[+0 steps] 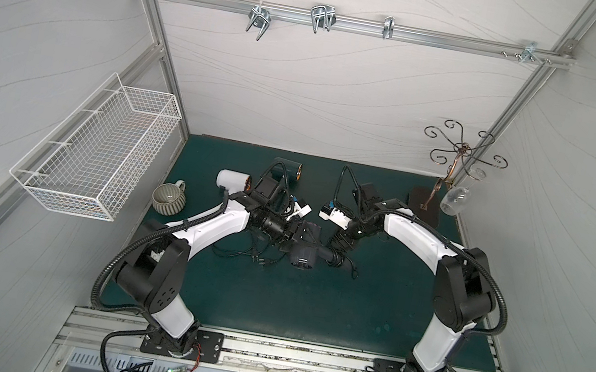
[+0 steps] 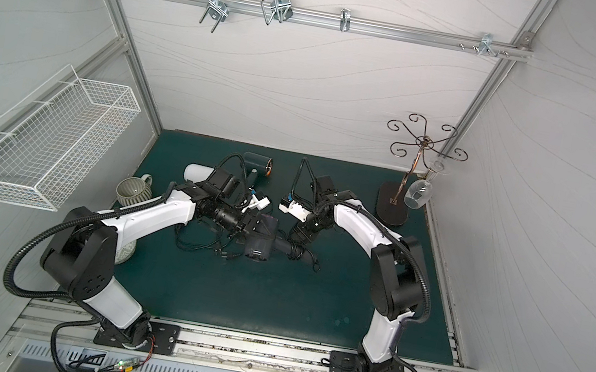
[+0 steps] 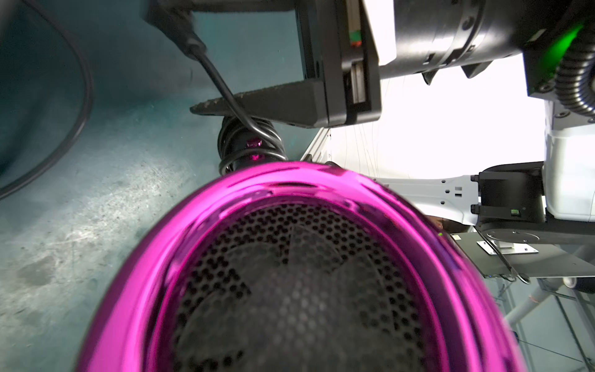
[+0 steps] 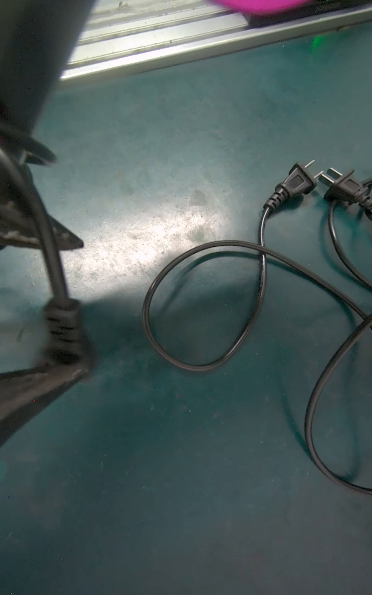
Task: Wrap the cord around the hair dryer
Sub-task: Wrap the power cord around the hair dryer.
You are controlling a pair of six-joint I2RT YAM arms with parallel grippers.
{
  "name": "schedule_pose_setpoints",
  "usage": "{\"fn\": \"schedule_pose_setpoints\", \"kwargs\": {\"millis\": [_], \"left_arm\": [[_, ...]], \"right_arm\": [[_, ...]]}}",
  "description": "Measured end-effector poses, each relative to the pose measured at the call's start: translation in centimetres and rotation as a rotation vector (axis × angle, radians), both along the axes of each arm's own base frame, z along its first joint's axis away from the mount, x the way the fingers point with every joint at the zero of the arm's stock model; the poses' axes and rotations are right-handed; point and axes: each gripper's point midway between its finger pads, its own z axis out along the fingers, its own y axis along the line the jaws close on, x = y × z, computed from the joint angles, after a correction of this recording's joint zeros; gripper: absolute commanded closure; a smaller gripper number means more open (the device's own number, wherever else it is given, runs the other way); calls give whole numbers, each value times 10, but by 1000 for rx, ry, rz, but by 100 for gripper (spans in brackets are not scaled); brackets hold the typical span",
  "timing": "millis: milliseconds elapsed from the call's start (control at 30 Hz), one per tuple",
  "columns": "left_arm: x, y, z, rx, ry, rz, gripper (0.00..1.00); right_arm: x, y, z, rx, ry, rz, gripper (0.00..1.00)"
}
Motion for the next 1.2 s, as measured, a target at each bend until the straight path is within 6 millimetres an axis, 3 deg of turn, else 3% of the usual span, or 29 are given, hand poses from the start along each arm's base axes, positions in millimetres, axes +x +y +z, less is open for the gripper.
{"fn": "schedule_pose_setpoints", "kwargs": {"millis": [467, 933, 1200], "left_arm": [[-1, -11, -5, -47, 64, -24, 100], [-6, -26, 0, -117, 105, -75, 100], [3, -36, 0, -156, 113, -75, 100]], "right_arm": [[-18, -13, -9, -61, 64, -14, 31], [-39, -24, -9, -90, 134, -12, 35], [-49, -31, -15, -127, 200, -29, 38]]}}
